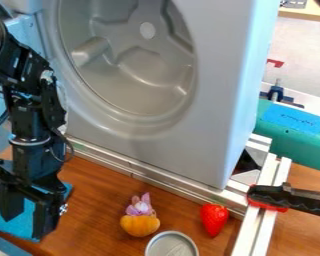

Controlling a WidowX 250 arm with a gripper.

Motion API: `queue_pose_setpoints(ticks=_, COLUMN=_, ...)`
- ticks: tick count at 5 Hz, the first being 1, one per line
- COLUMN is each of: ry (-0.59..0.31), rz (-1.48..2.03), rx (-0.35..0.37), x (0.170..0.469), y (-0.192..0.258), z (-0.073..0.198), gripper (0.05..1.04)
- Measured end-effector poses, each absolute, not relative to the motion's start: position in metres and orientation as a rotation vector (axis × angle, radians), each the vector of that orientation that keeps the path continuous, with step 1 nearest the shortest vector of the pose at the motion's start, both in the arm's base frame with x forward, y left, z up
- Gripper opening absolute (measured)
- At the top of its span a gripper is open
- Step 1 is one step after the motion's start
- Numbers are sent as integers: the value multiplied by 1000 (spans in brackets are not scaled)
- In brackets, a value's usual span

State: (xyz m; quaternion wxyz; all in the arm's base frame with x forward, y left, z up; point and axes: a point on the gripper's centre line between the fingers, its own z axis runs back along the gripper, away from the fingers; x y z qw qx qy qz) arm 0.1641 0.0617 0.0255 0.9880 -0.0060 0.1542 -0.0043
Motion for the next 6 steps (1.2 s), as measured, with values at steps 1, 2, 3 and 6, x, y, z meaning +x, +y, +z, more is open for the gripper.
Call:
queue_pose_setpoints(ticks=1, ry=321, rz=-4, rx=-15, x=162, y=60, z=22, gripper=1003)
queue_pose_setpoints(ticks=2, ry=211, rz=-35, rx=47, x=175, y=27, z=21, gripper=1003)
queue_pose_setpoints(ticks=3, ry=139, rz=-39, rx=63, x=185, y=-2, z=24, gripper=1003)
queue_pose_setpoints(ticks=6, ry=-46, rz=-76, rx=-14, x=223, y=-82, z=32, gripper=1003)
